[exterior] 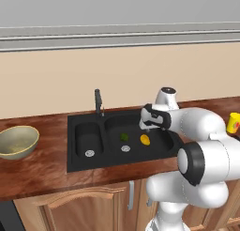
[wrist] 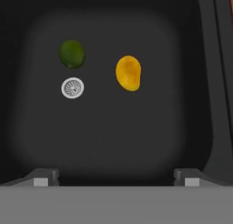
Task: Remove the lime and mango from the sink. Then move the bowl and cup from the counter to the sink for washing.
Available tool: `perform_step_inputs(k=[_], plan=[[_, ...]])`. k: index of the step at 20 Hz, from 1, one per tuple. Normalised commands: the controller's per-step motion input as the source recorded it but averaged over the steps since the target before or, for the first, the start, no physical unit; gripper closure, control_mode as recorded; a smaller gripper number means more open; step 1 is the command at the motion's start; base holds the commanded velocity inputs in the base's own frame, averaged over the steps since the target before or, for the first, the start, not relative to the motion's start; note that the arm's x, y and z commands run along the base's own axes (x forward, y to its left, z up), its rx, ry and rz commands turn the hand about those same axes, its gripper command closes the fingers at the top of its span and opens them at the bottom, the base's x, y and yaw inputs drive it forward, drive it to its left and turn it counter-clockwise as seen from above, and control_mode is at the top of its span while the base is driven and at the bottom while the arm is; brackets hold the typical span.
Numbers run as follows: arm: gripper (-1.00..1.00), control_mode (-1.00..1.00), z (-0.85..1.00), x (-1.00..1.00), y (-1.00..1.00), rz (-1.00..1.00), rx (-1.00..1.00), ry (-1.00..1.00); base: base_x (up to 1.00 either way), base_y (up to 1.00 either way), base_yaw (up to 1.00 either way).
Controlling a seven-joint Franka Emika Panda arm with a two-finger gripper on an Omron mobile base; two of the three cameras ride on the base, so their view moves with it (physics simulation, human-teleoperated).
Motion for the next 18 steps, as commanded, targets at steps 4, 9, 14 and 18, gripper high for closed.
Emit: perform_step_inputs(k=[4, 9, 14, 18], plan=[[-1.00, -1.00, -0.05, 0.00, 0.00, 0.00, 0.00, 0.00, 0.00, 0.00, 0.00], [-1.00, -1.00, -0.06, 0.00, 0.00, 0.00, 0.00, 0.04, 0.00, 0.00, 0.00], [-1.00, -1.00, -0.14, 0.03, 0.00, 0.00, -0.01, 0.00, 0.00, 0.00, 0.00], [-1.00, -1.00, -0.10, 0.05, -0.02, 0.00, 0.00, 0.00, 0.00, 0.00, 0.00]])
